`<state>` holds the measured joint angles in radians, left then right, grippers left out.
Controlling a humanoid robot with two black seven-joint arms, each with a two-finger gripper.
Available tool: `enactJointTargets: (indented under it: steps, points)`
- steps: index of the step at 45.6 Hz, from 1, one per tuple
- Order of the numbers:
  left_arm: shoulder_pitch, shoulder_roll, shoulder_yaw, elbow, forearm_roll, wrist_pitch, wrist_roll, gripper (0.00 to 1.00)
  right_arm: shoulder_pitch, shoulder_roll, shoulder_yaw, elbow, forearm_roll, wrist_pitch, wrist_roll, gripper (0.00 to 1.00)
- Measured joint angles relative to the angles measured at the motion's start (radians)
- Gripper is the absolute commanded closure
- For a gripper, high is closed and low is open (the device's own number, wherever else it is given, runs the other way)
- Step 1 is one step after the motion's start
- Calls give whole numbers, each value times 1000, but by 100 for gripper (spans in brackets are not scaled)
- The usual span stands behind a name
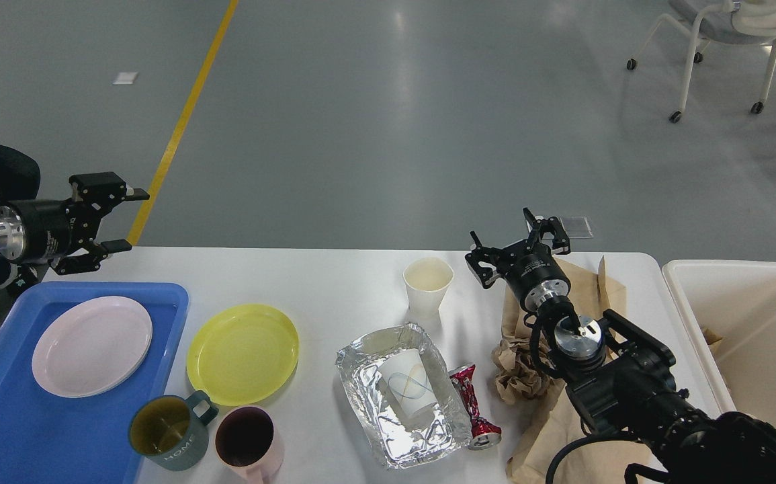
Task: Tidy desktop
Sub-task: 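Lower the left gripper toward the green glass mug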
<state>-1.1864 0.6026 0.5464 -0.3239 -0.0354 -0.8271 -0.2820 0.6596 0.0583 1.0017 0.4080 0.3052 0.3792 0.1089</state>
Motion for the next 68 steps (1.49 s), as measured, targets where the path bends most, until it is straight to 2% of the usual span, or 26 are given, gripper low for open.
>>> enactJointTargets:
  steps: [9,19,27,37,45,54,68]
  points:
    - [-74,-20,193,-40,4,-6,-2,3,0,0,0,0,0,0,0,0]
    - [-217,-91,540,-224,26,-18,-3,3,0,0,0,-1,0,0,0,0]
    - [-316,-143,690,-325,153,-117,-2,3,0,0,0,-1,0,0,0,0]
    - [-347,-185,741,-380,220,-132,10,3,0,0,0,-1,0,0,0,0]
    - [-348,-197,770,-481,224,-133,49,3,0,0,0,-1,0,0,0,0]
    - [-335,-208,763,-499,223,-133,116,3,0,0,0,-1,0,0,0,0]
    - [-307,-220,770,-504,246,-133,130,3,0,0,0,0,0,0,0,0]
